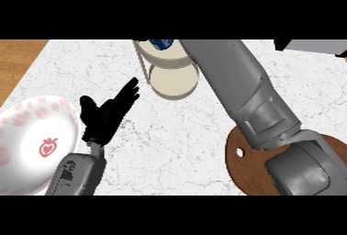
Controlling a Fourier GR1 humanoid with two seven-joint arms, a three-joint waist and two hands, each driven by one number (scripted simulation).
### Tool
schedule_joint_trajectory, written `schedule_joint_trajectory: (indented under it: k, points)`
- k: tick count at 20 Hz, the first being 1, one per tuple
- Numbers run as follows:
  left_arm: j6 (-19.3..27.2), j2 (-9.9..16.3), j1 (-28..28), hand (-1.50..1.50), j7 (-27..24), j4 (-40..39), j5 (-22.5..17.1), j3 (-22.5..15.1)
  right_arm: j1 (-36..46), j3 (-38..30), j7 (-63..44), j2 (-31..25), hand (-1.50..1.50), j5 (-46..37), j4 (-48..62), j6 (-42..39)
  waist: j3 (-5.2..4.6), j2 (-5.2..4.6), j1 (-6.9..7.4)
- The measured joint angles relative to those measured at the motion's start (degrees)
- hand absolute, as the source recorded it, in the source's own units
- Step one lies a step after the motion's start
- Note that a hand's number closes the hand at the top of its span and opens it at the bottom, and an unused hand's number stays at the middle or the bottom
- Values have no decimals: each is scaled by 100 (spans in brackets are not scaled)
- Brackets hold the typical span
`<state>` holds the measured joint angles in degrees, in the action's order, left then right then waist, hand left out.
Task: Pick the can from the cutting board and place it in the tiered basket
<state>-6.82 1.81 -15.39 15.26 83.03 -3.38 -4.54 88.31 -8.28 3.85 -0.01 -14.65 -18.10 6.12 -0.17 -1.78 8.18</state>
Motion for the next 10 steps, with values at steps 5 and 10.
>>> schedule_joint_trajectory:
  k: [5,10]
  points:
    - [16,-9,-35,0,-27,-77,38,-2,216,69,462,1,-150,451,187,552,-3,15,-4]
    - [106,-12,-74,0,51,-64,6,105,358,-157,475,0,-150,824,325,1299,1,37,-175]
